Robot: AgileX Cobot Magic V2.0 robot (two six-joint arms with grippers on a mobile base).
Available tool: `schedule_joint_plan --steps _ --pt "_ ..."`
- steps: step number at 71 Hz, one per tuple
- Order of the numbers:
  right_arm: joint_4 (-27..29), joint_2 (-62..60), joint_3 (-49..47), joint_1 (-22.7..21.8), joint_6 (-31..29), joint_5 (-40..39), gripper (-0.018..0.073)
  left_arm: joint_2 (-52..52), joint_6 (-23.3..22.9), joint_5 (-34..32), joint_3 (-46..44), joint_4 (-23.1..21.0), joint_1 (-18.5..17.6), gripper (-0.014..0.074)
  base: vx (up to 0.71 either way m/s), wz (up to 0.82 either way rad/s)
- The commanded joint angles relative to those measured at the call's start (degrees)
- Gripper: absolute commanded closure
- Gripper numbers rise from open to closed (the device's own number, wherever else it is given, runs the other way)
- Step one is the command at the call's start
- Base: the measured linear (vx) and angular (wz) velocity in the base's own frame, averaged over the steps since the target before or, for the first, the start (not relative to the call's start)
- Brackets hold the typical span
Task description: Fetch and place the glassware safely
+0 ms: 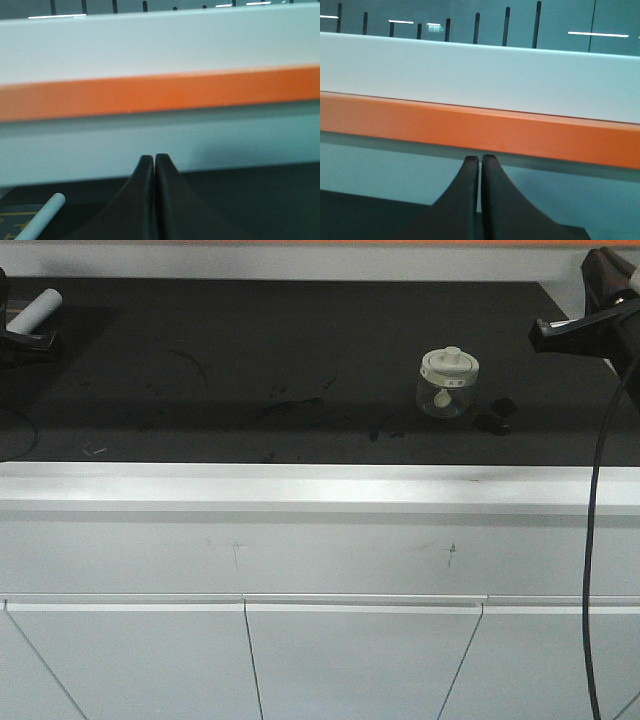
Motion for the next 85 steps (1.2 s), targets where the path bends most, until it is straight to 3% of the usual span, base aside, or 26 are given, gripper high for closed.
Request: schedule_joint_plan --steps 1,19,45,61,74,85 --pt "0.3 -2.9 -1.9 -0.3 -0.5 -3.3 0.0563 -3.0 -1.3 -3.3 -1.7 -0.4 -0.2 0.0603 0.0 0.0" --pt "0.3 -5.9 -1.7 -0.3 1.9 0.6 0.0563 -5.3 -1.3 0.1 -1.7 -0.4 -0.2 0.0603 0.0 0.0" --pt "-0.4 -13.9 5.9 -0.2 4.0 6.2 0.0563 -15.2 -1.3 18.9 -1.7 -0.2 -1.2 0.0603 0.0 0.0" --pt "-6.1 -19.4 13.4 -0.2 6.9 6.5 0.0563 -23.8 -1.6 21.4 4.6 3.1 -2.8 0.0603 0.0 0.0" --pt "-12.1 -22.5 16.4 -0.2 12.2 8.1 0.0563 -32.5 -6.3 21.9 13.9 4.5 -4.7 0.0603 0.0 0.0" --pt "-18.4 -23.6 17.0 -0.2 17.3 9.2 0.0563 -40.5 -7.3 24.6 20.9 8.9 -5.9 0.0603 0.0 0.0"
